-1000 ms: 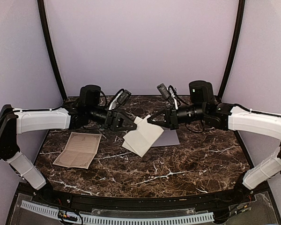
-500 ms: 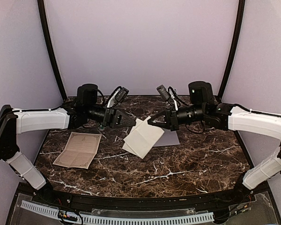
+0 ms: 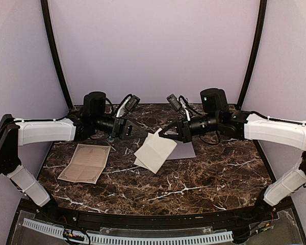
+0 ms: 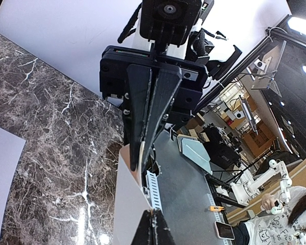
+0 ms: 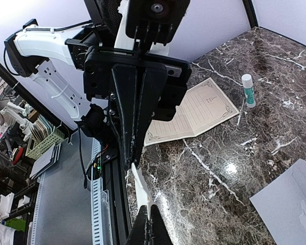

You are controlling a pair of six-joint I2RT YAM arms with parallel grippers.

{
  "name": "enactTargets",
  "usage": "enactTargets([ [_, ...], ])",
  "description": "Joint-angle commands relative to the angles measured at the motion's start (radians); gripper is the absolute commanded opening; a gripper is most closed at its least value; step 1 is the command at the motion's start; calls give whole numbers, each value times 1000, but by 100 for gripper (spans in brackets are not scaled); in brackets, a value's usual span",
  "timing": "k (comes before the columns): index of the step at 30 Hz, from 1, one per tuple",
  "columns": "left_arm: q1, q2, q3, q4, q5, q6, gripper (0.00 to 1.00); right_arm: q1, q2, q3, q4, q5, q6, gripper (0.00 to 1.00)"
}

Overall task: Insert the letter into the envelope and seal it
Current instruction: Fold the letter.

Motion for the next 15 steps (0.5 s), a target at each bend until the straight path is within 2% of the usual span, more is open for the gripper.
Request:
enactTargets([
  [1, -8, -15, -20, 45, 24, -21, 0, 7, 13, 39, 3, -7, -20, 0],
  [15, -11, -12, -20, 52, 9, -37, 0, 20, 28, 68, -31, 1, -42, 0],
])
